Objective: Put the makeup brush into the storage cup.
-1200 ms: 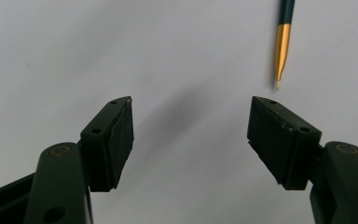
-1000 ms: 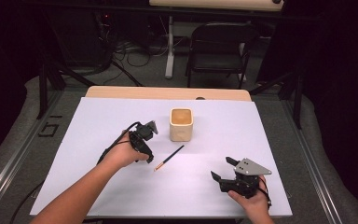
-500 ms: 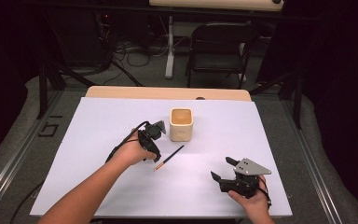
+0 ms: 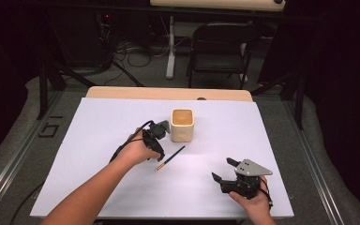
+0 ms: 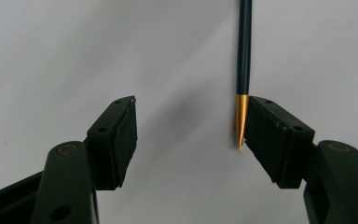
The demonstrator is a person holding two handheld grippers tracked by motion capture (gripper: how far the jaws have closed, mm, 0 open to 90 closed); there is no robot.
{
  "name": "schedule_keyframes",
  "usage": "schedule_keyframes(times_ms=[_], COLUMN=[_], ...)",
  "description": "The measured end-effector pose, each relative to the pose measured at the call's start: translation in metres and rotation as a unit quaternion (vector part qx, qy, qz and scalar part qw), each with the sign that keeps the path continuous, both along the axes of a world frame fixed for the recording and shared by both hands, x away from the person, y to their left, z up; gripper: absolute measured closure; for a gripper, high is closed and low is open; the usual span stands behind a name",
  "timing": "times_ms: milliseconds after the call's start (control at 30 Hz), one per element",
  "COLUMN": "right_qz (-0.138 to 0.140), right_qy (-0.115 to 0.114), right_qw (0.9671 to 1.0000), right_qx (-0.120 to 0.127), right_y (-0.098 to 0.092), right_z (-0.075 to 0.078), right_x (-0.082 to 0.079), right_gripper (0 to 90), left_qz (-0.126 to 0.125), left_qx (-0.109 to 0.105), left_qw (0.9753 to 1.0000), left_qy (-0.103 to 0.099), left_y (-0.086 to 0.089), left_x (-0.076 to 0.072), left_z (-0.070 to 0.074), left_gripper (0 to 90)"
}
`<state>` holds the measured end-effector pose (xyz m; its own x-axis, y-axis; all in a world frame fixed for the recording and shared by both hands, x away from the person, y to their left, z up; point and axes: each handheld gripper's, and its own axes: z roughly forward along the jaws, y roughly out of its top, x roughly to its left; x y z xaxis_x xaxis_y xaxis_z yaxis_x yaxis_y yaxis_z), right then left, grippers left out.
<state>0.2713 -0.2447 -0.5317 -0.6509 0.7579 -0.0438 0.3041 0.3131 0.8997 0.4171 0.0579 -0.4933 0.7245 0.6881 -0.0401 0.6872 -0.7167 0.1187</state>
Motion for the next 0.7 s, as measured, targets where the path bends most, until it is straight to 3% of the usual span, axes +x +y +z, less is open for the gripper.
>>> schedule_keyframes(times_ms=[500,700], right_qz=[0.003,0.002], right_qy=[0.001,0.002], right_qw=[1.0,1.0], right_qx=[-0.001,-0.001], right_y=[0.0,0.0003], right_z=[0.0,-0.0002], right_x=[0.0,0.0001], right_gripper=[22.7,22.7], left_qz=[0.004,-0.007], left_qx=[-0.001,-0.004], left_qw=[1.0,1.0], left_qy=[0.003,0.003], left_y=[-0.0043,-0.0093], left_x=[0.0021,0.002], left_z=[-0.0024,-0.002], left_gripper=[38.4,42.5])
